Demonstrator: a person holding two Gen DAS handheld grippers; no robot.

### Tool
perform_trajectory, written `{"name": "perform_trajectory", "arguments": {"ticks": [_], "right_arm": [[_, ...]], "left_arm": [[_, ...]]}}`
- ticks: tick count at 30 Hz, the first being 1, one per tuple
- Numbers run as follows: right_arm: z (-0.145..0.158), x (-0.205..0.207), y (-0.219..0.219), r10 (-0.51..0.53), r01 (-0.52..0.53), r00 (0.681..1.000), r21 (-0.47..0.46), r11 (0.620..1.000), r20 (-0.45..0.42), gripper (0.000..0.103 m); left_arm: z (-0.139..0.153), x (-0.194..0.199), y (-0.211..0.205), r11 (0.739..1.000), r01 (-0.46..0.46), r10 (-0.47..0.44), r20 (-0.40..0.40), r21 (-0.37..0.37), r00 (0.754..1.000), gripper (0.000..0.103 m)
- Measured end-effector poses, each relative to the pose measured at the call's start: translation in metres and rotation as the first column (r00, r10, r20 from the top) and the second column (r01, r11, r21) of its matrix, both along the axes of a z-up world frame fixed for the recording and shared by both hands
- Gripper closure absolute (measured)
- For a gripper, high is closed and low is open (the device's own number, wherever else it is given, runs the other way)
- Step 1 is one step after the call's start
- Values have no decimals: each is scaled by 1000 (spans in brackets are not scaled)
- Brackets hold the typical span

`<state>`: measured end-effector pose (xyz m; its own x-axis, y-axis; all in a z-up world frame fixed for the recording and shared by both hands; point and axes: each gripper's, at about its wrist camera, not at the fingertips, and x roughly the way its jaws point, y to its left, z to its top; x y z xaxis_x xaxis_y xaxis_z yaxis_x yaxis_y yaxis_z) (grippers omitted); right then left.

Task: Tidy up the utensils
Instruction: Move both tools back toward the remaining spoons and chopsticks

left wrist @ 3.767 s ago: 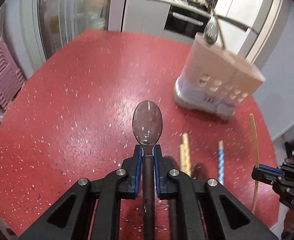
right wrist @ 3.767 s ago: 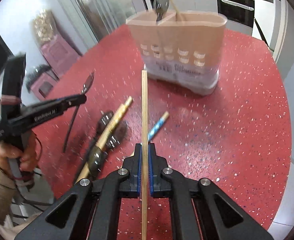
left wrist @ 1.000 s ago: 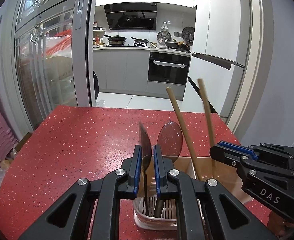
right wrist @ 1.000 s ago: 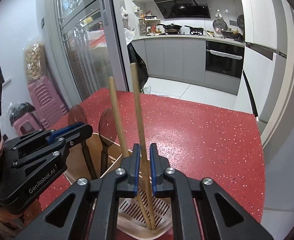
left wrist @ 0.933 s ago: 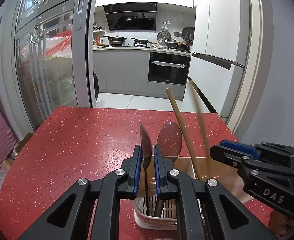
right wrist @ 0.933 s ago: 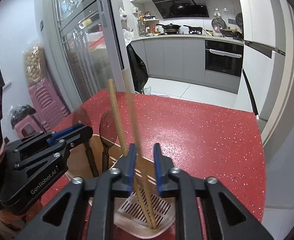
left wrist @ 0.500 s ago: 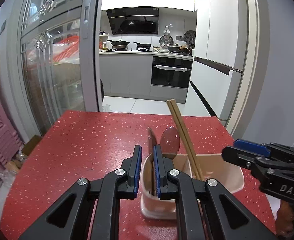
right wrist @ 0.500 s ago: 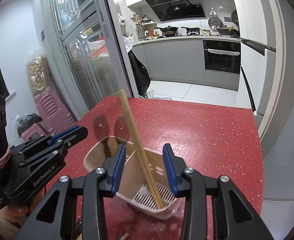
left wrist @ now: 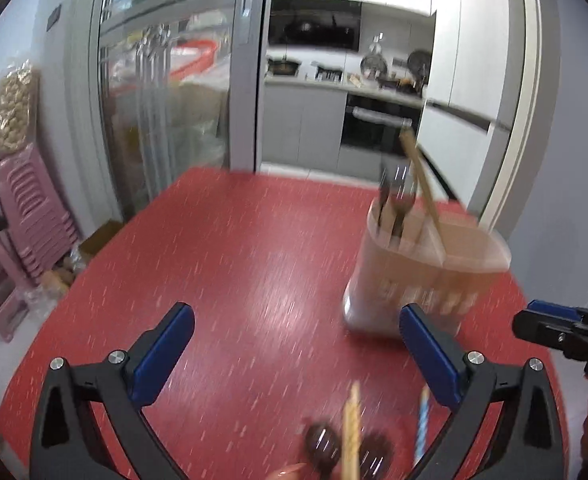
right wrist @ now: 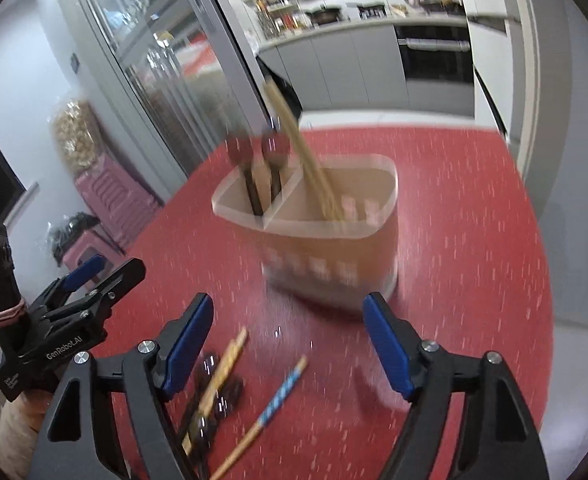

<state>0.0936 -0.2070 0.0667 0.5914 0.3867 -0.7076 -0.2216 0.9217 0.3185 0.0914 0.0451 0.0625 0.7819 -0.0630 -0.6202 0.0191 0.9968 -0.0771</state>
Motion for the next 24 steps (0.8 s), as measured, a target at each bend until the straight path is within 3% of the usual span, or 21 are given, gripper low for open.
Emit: {"name": "perform_trajectory", "arguments": {"ticks": [10,14,18,24], "right_arm": [[-78,-35,25,-33,13,966,-76,997,-256,23],[-90,-49,33,-23,-6,958,-101,995,-287,23],[-93,-67,47,51,-83,954,-97,992,-295,24],[-94,-92,75,193,-245,939,-158,957,-285,40]], "left_arm": [[-72,-40,18,1000,7,-10,-244,-12,970,0],[-89,-53,18,1000,15,-11,-284,11,959,0],[-95,-61,24,1000,10,-1,-295,28,956,0],[-104,-65,42,1000,-28,29,-318,8,947,0]]}}
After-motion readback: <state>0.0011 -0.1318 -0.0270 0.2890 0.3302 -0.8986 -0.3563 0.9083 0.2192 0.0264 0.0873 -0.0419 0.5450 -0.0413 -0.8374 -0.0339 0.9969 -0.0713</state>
